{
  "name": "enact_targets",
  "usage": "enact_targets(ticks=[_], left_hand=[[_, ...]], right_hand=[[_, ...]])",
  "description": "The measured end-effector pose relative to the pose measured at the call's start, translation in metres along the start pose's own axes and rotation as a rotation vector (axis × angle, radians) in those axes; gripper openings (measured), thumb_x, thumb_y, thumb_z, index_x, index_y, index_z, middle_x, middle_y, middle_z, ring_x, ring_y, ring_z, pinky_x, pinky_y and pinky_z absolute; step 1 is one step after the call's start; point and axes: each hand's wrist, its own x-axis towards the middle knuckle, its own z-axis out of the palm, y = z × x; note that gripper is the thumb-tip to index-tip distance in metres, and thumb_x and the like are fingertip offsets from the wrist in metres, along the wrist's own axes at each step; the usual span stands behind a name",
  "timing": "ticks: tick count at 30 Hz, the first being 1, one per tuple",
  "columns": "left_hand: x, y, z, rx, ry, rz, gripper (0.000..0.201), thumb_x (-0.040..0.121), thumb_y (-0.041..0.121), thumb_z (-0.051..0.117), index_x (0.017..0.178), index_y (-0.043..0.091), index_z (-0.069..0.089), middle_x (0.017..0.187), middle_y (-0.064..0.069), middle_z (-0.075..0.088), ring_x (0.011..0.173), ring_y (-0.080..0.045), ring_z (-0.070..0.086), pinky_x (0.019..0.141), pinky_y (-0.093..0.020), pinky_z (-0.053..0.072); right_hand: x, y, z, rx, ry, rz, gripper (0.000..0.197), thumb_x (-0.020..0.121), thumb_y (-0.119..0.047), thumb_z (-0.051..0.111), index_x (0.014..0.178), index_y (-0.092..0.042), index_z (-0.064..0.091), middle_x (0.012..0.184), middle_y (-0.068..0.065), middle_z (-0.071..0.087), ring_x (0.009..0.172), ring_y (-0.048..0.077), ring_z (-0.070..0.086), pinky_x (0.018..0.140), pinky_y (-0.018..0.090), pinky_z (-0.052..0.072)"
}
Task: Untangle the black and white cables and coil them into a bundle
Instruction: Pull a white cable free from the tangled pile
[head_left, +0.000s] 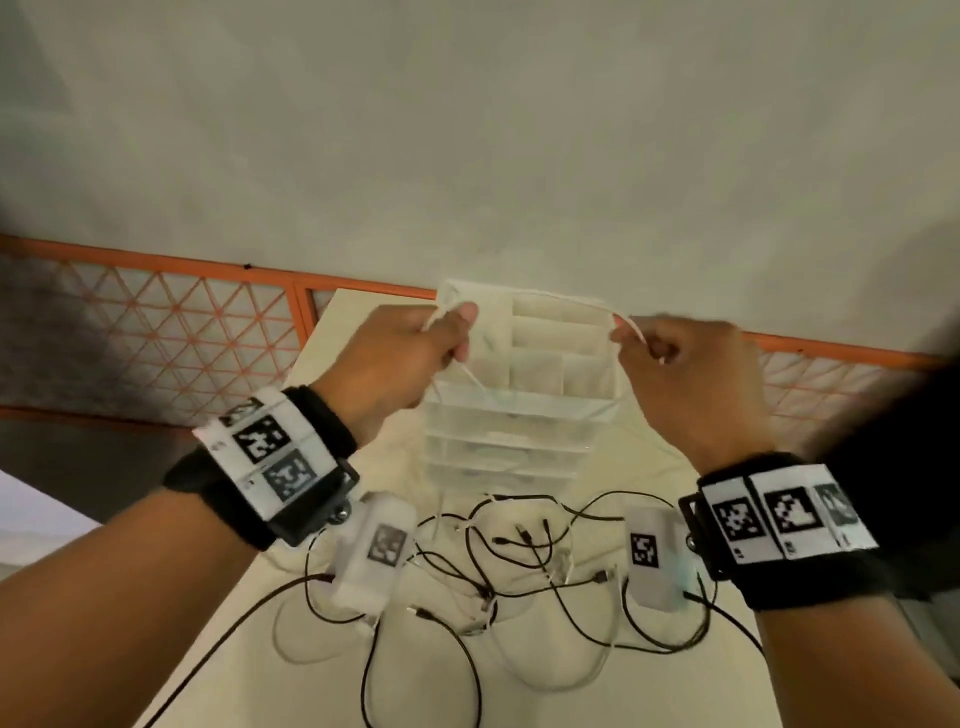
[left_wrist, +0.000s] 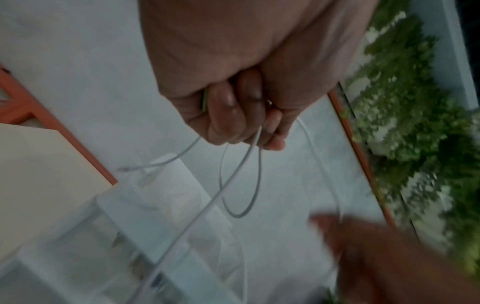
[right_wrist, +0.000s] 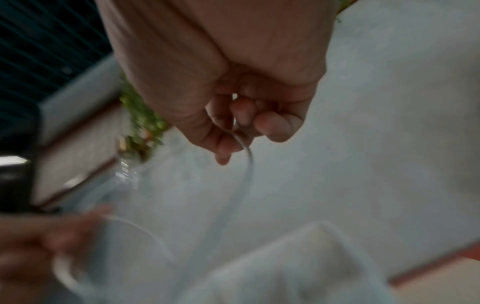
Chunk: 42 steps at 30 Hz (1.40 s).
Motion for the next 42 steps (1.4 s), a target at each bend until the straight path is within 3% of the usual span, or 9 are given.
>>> enact_targets(ticks=[7, 10, 15, 21, 24, 28, 31, 37, 42], left_hand=[[-0.005, 0.005, -0.032, 0.009, -0.056, -0.063, 0.041, 0.092, 0.045, 0.063, 0.065, 0.014, 0.062, 0.052, 0.005, 0.037, 0.045, -0.013, 0.021, 0.041, -0.022, 0.018], [-0.016, -0.002, -0.029, 0.172, -0.159, -0.118, 0.033, 0.089, 0.041, 0.067, 0.078, 0.011, 0.073, 0.047, 0.013, 0.041, 0.045, -0.011, 0.025, 0.043, -0.022, 0.022], [-0.023, -0.014, -0.013, 0.109, -0.141, -0.172, 0.027, 0.094, 0.032, 0.063, 0.097, 0.007, 0.073, 0.062, 0.003, 0.036, 0.048, -0.011, 0.023, 0.043, -0.022, 0.022], [-0.030, -0.013, -0.005, -0.116, -0.122, -0.200, 0.023, 0.102, 0.016, 0.046, 0.094, 0.004, 0.063, 0.065, -0.002, 0.044, 0.047, -0.012, 0.023, 0.041, -0.022, 0.020], [-0.033, -0.011, 0.001, -0.234, -0.163, -0.203, 0.023, 0.104, 0.017, 0.043, 0.092, 0.006, 0.060, 0.066, -0.003, 0.047, 0.049, -0.012, 0.025, 0.042, -0.023, 0.022], [-0.034, -0.002, 0.020, -0.320, -0.283, -0.163, 0.026, 0.105, 0.023, 0.042, 0.092, 0.007, 0.059, 0.068, -0.004, 0.051, 0.047, -0.011, 0.027, 0.044, -0.022, 0.026], [-0.030, 0.008, 0.016, -0.308, -0.261, -0.115, 0.027, 0.106, 0.023, 0.040, 0.102, 0.007, 0.062, 0.073, -0.007, 0.063, 0.046, -0.010, 0.029, 0.045, -0.024, 0.026], [-0.016, -0.014, -0.035, -0.359, 0.123, -0.243, 0.027, 0.106, 0.028, 0.038, 0.096, 0.014, 0.059, 0.078, -0.009, 0.068, 0.043, -0.009, 0.031, 0.040, -0.023, 0.023], [-0.043, -0.024, 0.002, -0.203, -0.235, -0.064, 0.027, 0.107, 0.029, 0.036, 0.102, 0.015, 0.059, 0.099, -0.008, 0.074, 0.060, -0.016, 0.045, 0.052, -0.029, 0.035]], right_hand=[[-0.034, 0.125, 0.036, -0.208, -0.348, 0.657, 0.037, 0.093, -0.051, 0.056, 0.085, -0.023, 0.079, 0.090, 0.010, 0.076, 0.086, 0.035, 0.070, 0.076, 0.036, 0.052], [-0.022, 0.130, 0.027, -0.325, -0.280, 0.584, 0.041, 0.099, -0.050, 0.049, 0.113, -0.022, 0.076, 0.116, 0.015, 0.072, 0.107, 0.034, 0.064, 0.085, 0.036, 0.047], [0.005, 0.116, -0.003, -0.185, 0.132, 0.465, 0.043, 0.081, -0.058, 0.072, 0.106, -0.023, 0.074, 0.106, 0.014, 0.074, 0.097, 0.032, 0.066, 0.084, 0.033, 0.050], [-0.024, 0.111, 0.008, -0.114, -0.336, 0.552, 0.065, 0.081, -0.020, 0.080, 0.140, -0.020, 0.054, 0.137, 0.004, 0.064, 0.120, 0.025, 0.061, 0.099, 0.037, 0.048], [-0.052, 0.073, 0.022, 0.047, -0.318, 0.405, 0.035, 0.080, -0.020, 0.078, 0.113, -0.027, 0.067, 0.098, -0.003, 0.074, 0.084, 0.012, 0.067, 0.081, 0.034, 0.055], [-0.089, -0.011, 0.050, 0.366, -0.791, 0.149, 0.044, 0.076, -0.059, 0.075, 0.113, -0.037, 0.069, 0.079, -0.004, 0.070, 0.060, 0.005, 0.060, 0.062, 0.022, 0.049], [-0.093, -0.027, 0.064, 0.382, -0.747, 0.053, 0.017, 0.094, -0.037, 0.064, 0.088, -0.025, 0.075, 0.078, -0.001, 0.075, 0.056, 0.023, 0.056, 0.060, 0.037, 0.051], [-0.054, -0.018, 0.020, 0.866, -0.456, 0.239, 0.030, 0.102, -0.015, 0.053, 0.077, -0.010, 0.069, 0.059, 0.005, 0.058, 0.054, 0.020, 0.048, 0.052, 0.030, 0.041], [-0.037, -0.055, 0.028, 1.065, -0.462, 0.199, 0.028, 0.104, -0.027, 0.047, 0.092, -0.008, 0.064, 0.072, 0.010, 0.065, 0.056, 0.024, 0.047, 0.057, 0.038, 0.040]])
